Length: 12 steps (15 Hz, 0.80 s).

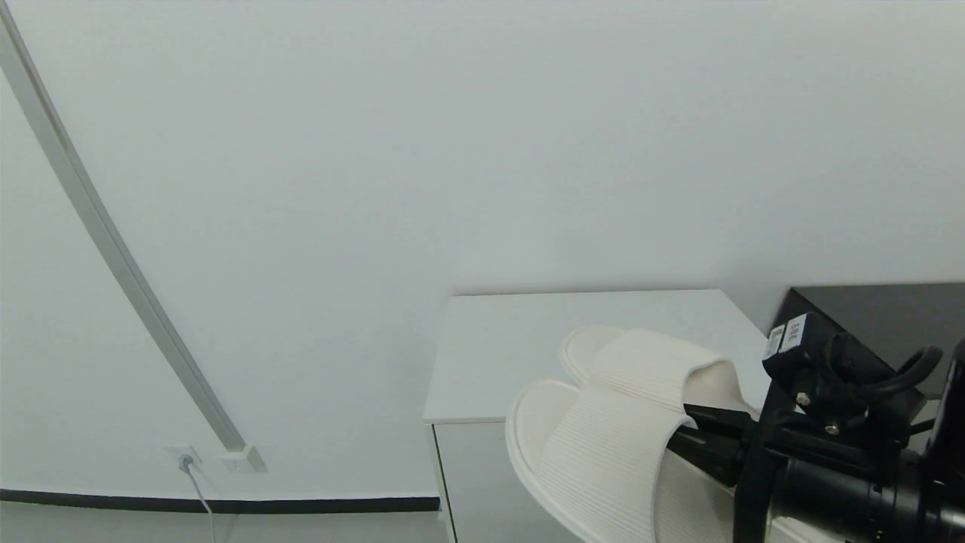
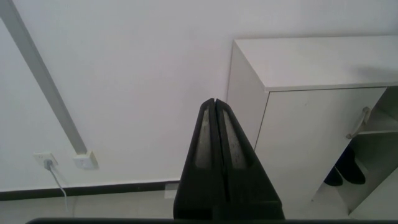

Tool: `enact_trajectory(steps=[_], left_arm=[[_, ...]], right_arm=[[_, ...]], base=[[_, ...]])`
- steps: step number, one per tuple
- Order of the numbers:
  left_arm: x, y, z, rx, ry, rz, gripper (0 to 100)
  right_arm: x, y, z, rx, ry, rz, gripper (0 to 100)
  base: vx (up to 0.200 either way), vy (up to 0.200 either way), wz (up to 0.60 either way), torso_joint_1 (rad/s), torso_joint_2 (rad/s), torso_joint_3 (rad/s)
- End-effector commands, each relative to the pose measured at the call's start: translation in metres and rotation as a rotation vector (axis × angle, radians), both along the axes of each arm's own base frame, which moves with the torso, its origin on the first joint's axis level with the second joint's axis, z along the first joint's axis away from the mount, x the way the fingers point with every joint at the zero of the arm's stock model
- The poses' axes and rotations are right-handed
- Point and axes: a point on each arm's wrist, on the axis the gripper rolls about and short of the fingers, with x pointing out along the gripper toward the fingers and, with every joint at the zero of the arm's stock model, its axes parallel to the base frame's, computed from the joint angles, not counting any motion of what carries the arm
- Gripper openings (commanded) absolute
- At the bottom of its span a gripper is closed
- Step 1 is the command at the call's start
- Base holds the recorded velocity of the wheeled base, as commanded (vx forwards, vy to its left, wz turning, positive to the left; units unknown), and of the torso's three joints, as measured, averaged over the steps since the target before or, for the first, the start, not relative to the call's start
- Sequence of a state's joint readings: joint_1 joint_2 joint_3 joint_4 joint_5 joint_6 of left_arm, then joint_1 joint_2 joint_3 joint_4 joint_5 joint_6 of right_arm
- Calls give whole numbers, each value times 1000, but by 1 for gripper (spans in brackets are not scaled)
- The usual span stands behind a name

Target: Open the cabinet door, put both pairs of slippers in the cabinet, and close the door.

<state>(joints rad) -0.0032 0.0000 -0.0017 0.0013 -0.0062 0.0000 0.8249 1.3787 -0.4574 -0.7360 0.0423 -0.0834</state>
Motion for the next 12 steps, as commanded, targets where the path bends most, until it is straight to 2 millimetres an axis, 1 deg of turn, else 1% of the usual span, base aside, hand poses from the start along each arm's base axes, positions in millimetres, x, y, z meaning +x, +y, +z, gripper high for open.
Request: enact_trajectory(steps=[1, 5, 12], left_arm=[[0, 0, 0, 0, 0, 0, 0], [0, 0, 0, -5, 2, 0, 0], [0, 0, 0, -6, 0, 0, 0]], right_arm=[[5, 5, -7, -24, 22, -1, 0], [3, 3, -9, -29, 28, 1, 0], [3, 4, -11, -36, 34, 1, 0]], base=[[-200, 0, 0, 7, 7, 2], [-200, 0, 0, 2, 0, 2], [0, 0, 0, 0, 0, 0]])
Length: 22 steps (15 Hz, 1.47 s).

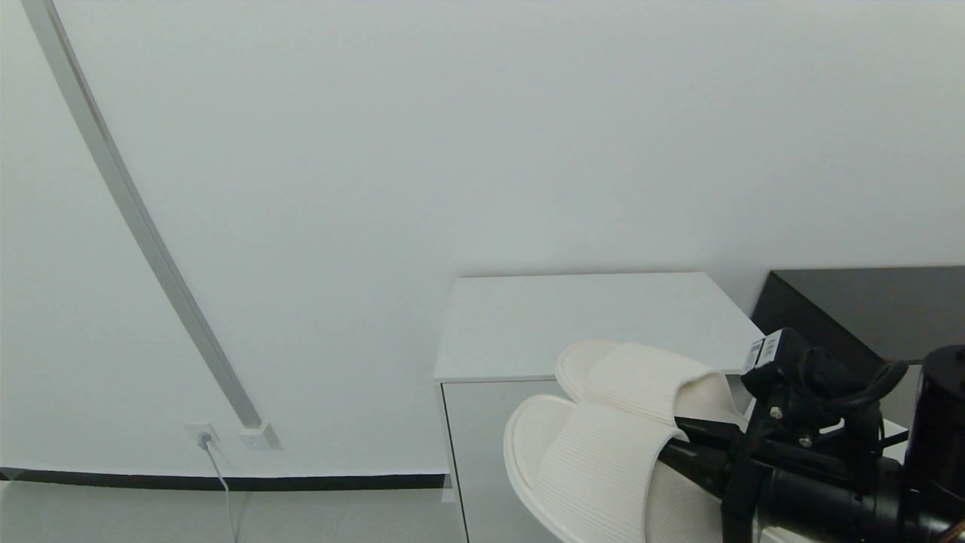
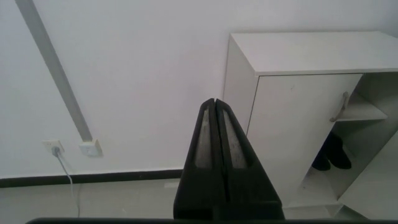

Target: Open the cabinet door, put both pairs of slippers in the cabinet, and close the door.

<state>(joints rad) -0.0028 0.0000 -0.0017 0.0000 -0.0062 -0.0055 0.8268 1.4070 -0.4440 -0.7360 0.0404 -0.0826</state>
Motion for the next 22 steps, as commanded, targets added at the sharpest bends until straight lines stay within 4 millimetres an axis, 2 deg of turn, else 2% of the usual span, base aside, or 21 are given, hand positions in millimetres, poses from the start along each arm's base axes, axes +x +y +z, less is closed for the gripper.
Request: enact_trajectory(steps=[1, 3, 21, 22], left_arm=[[0, 0, 0, -1, 2, 0, 0], [0, 0, 0, -1, 2, 0, 0], [0, 0, 0, -1, 0, 0, 0], [0, 0, 0, -1, 2, 0, 0]], right_arm=[[1, 1, -2, -7, 6, 0, 0], [1, 1, -5, -17, 16, 1, 0], [7, -1, -19, -54, 57, -24, 0], [7, -1, -19, -54, 57, -24, 0]], base=[[0, 0, 0, 0, 0, 0], [0, 0, 0, 0, 0, 0], [0, -200, 0, 5, 3, 2], [0, 0, 0, 0, 0, 0]])
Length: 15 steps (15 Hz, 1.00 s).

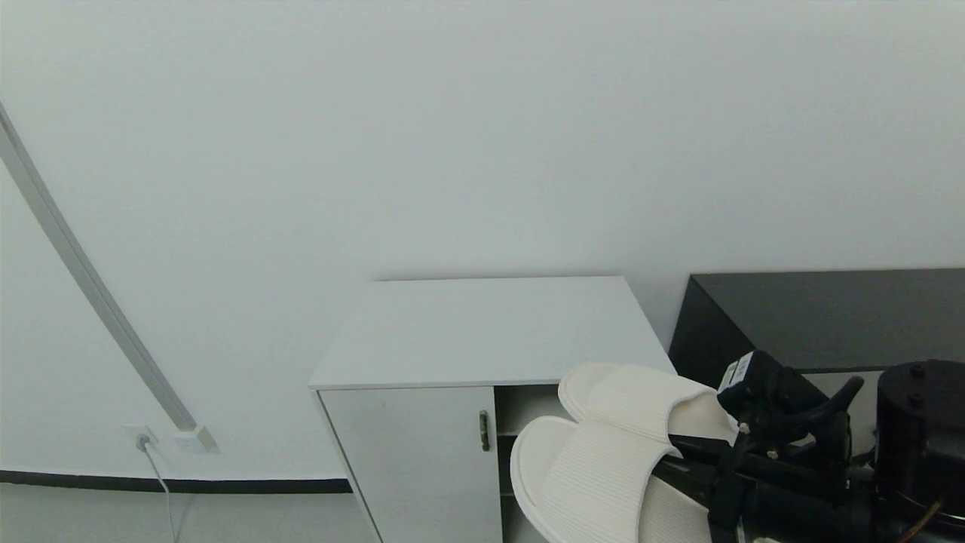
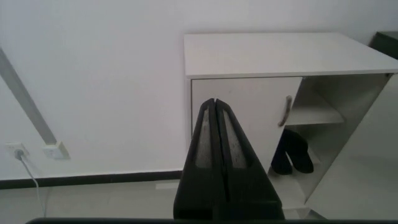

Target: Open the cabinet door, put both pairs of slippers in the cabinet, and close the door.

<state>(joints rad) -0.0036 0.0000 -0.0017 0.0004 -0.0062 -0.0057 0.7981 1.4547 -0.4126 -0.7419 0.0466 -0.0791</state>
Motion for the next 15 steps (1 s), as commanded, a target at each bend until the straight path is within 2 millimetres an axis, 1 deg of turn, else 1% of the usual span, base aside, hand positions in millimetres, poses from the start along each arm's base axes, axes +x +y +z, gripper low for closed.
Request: enact_trajectory(steps=[1, 11, 15], left_arm=[[0, 0, 0, 0, 0, 1, 0], [0, 0, 0, -3, 0, 1, 0], [0, 0, 0, -3, 1, 1, 0]], right_arm=[[0, 0, -2, -5, 4, -1, 0], [-2, -2, -4, -3, 0, 1, 0], [-3, -2, -8, 0, -6, 5, 0]], base=[[0, 0, 0, 0, 0, 0], [0, 0, 0, 0, 0, 0], [0, 0, 0, -124, 264, 145]])
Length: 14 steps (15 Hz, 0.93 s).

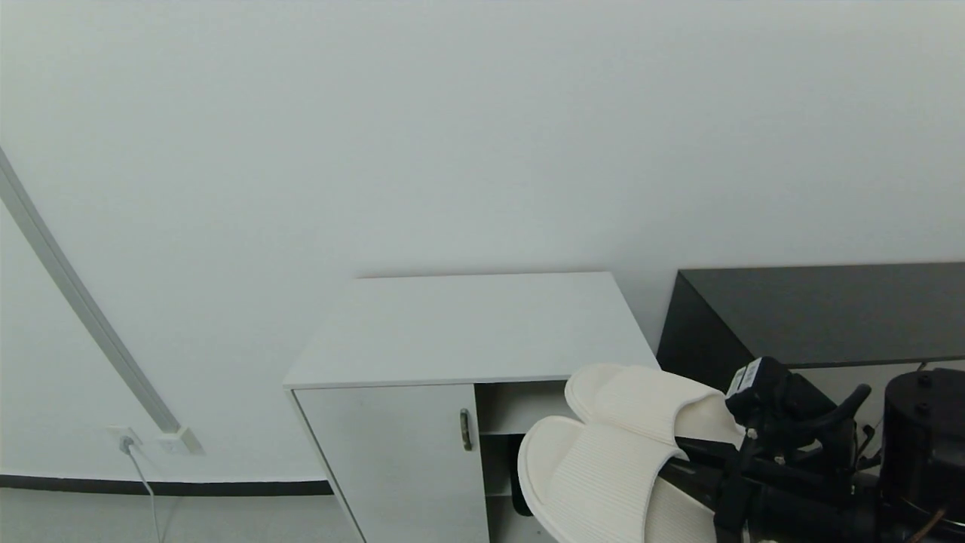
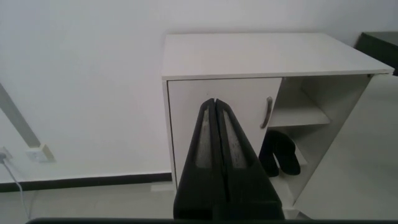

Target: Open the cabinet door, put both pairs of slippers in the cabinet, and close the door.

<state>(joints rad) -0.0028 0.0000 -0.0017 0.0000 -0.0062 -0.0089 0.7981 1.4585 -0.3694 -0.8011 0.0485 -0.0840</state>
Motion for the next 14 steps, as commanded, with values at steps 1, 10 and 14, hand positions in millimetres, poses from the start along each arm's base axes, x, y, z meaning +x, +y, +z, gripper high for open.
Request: enact_trajectory(steps=[1, 10, 14], left_arm=[[0, 0, 0, 0, 0, 0, 0], [0, 0, 0, -3, 0, 0, 0], [0, 0, 0, -6, 0, 1, 0]], right_arm=[[0, 0, -2, -6, 5, 2, 0], [-1, 1, -3, -9, 11, 7, 0], [-2, 2, -4, -10, 12, 12, 0]], base=[[0, 0, 0, -149, 334, 178], [0, 0, 0, -161, 364, 200], [0, 0, 0, -201, 476, 266]])
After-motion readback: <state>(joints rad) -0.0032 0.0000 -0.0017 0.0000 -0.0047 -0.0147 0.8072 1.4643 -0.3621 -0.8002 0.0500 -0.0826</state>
